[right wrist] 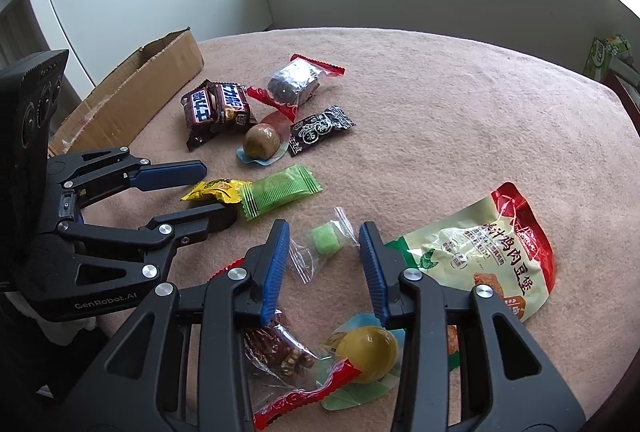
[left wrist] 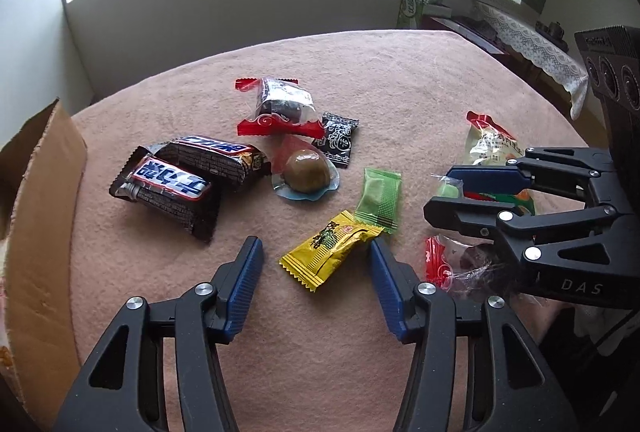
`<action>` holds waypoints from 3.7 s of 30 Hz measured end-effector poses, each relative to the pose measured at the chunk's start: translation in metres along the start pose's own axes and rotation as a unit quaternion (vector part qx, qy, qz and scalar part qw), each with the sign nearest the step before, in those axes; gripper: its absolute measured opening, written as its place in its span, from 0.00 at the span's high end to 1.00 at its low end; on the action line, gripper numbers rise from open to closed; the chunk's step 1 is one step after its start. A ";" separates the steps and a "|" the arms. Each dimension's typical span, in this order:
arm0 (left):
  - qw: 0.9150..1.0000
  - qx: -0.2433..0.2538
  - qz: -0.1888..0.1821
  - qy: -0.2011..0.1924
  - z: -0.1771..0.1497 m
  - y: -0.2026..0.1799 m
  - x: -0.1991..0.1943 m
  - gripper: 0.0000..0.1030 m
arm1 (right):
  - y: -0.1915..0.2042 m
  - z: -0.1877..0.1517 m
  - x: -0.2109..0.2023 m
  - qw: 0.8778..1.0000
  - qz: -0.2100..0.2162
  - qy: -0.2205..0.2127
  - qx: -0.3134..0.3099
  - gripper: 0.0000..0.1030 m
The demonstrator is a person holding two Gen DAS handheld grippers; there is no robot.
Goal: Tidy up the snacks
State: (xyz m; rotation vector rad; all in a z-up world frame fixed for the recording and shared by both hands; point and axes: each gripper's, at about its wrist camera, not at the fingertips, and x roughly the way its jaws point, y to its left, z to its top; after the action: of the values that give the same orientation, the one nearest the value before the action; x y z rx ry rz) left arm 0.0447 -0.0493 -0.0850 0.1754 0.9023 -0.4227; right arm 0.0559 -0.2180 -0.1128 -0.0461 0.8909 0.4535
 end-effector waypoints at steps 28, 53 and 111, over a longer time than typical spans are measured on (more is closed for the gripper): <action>0.999 -0.025 -0.016 -0.039 -0.005 -0.001 -0.024 0.97 | 0.002 0.006 -0.014 1.000 0.003 -0.028 0.007 0.83; 1.000 -0.023 0.002 -0.004 0.019 -0.008 0.015 0.69 | 0.006 0.000 0.003 1.000 -0.010 -0.002 -0.015 0.71; 0.956 -0.217 0.116 -0.163 -0.078 0.178 -0.139 0.90 | 0.234 0.089 0.027 0.984 0.136 -0.076 -0.085 0.77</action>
State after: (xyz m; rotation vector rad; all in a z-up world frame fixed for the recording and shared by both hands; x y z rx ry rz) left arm -0.0114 0.1753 -0.0284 -0.1881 0.6202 -0.0247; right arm 0.0423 0.0238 -0.0430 -0.0466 0.7086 0.7781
